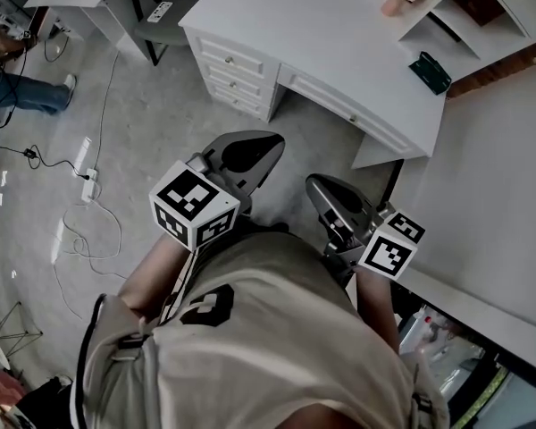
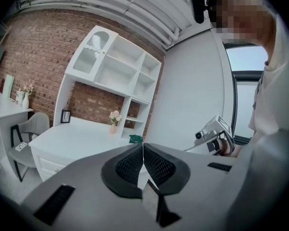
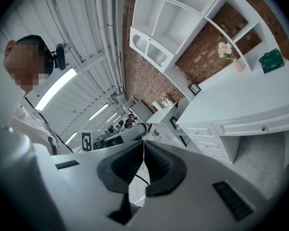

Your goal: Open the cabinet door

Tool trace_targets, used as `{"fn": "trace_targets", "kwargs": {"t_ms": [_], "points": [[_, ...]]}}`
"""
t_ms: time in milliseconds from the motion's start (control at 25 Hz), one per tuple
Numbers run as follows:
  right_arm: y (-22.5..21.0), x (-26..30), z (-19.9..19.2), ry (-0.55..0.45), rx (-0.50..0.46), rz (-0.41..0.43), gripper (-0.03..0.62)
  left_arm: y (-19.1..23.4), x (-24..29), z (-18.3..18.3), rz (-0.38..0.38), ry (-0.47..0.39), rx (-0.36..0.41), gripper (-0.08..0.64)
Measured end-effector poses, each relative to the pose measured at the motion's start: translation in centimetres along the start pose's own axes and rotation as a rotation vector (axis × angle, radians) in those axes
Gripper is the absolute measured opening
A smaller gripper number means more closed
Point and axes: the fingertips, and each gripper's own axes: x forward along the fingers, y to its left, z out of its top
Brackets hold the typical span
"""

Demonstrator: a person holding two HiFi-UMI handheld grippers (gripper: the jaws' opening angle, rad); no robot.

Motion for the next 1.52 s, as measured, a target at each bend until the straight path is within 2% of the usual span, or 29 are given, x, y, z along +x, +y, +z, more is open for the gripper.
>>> {"fn": "trace_targets", "kwargs": {"t_ms": [320,720,1080,1240,1520], "points": [[0.5,2.8,0.2,0.029,-0.011,-0.005,0.028,3.3,-1.6,0.3,0.037,-0.005,-0.008,0.018],[1.4,7.6,-0.5,0.064,-0.028,-0.009,0.028,7.2,-4.1,0.1,0.025,-0.022,-0.006,0.020],[1.6,9.5,-1.0,0.086,-0.011,-0.029,0.028,9.4,-5.6,-0.4,0.021,-0.024,-0.022,0.020],[1.3,10.8,-1.0,0.123,-0.004,-0.010,0.028,10.1,-5.6,-0.6,0.028,-0.014,-0.033,0.019],[-0.3,11.8,0.2,0.159,-0.003,0.038,0.028,11.3,-4.9,-0.5,0.093,-0.002,-0.058,0.020]]}}
